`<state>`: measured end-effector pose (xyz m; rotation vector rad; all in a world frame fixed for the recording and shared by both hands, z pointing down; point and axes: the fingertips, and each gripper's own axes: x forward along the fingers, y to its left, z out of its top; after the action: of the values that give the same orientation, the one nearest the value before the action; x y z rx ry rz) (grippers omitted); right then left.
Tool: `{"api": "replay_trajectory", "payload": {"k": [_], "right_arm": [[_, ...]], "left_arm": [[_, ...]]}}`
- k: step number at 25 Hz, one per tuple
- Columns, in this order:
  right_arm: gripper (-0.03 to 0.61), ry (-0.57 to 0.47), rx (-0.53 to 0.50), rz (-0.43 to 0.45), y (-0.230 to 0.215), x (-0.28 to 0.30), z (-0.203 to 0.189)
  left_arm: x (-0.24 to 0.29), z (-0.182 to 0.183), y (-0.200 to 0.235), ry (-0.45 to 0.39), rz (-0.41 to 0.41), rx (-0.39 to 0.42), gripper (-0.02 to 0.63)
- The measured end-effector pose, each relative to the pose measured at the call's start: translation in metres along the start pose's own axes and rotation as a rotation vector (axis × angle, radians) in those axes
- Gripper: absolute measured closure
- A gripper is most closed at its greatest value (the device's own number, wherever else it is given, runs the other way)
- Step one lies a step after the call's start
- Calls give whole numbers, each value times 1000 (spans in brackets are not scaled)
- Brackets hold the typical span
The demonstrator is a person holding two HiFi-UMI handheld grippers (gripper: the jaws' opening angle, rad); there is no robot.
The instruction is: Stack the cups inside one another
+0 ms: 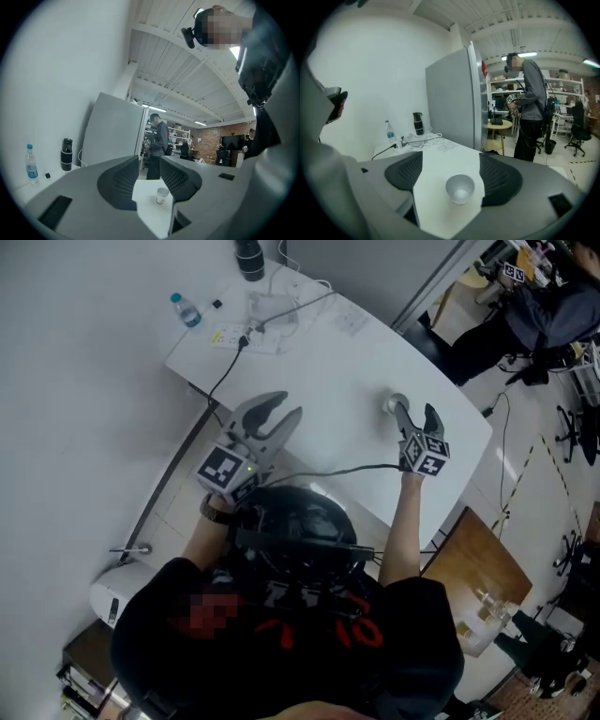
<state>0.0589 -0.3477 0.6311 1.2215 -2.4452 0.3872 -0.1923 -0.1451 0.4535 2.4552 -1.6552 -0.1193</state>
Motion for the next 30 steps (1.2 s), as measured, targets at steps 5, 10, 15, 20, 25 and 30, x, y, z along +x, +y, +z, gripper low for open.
{"api": "replay_trajectory", "payload": {"k": [5, 10, 15, 20, 25, 30], "right_arm": [[225, -161, 75, 28, 21, -49, 24], [303, -258, 128, 22, 25, -89, 45], [397, -346, 166, 24, 33, -123, 65], [451, -402, 172, 23, 41, -153, 73], [476, -448, 184, 26, 45, -179, 76], [571, -499, 167, 21, 51, -213, 68]], "left_arm": [[-6, 6, 2, -29, 7, -19, 465], [-7, 5, 2, -10, 3, -6, 479], [-4, 12, -2, -37, -9, 16, 511], [0, 7, -19, -16, -65, 10, 511], [7, 4, -33, 2, -111, 0, 511], [15, -3, -53, 3, -173, -19, 511]]}}
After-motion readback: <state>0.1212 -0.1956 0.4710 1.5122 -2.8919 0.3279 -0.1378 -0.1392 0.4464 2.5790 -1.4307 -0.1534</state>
